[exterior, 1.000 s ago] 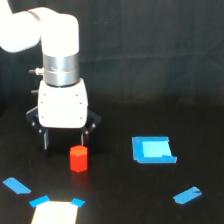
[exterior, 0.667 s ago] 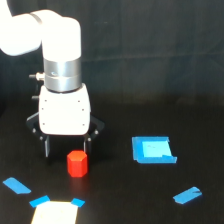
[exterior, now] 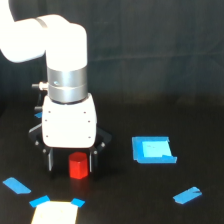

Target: Pick up the red object from the table

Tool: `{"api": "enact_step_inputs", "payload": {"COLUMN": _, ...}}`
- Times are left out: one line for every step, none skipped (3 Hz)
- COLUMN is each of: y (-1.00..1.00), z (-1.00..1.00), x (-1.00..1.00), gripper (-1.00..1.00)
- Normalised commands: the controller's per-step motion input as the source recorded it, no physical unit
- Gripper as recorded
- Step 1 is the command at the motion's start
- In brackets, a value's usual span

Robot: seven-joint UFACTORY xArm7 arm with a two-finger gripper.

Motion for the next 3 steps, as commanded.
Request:
{"api": "enact_step_inputs", "payload": {"y": 0.28, "z": 0.47, "x": -1.0, "gripper": -0.6}}
{"api": "enact_step_inputs", "payload": {"y": -0.38, "z": -0.22, "x": 0.42, "gripper": -1.0}}
{"api": "enact_step_inputs", "payload": {"y": 0.1, "z": 0.14, "x": 0.29, "gripper": -0.98}}
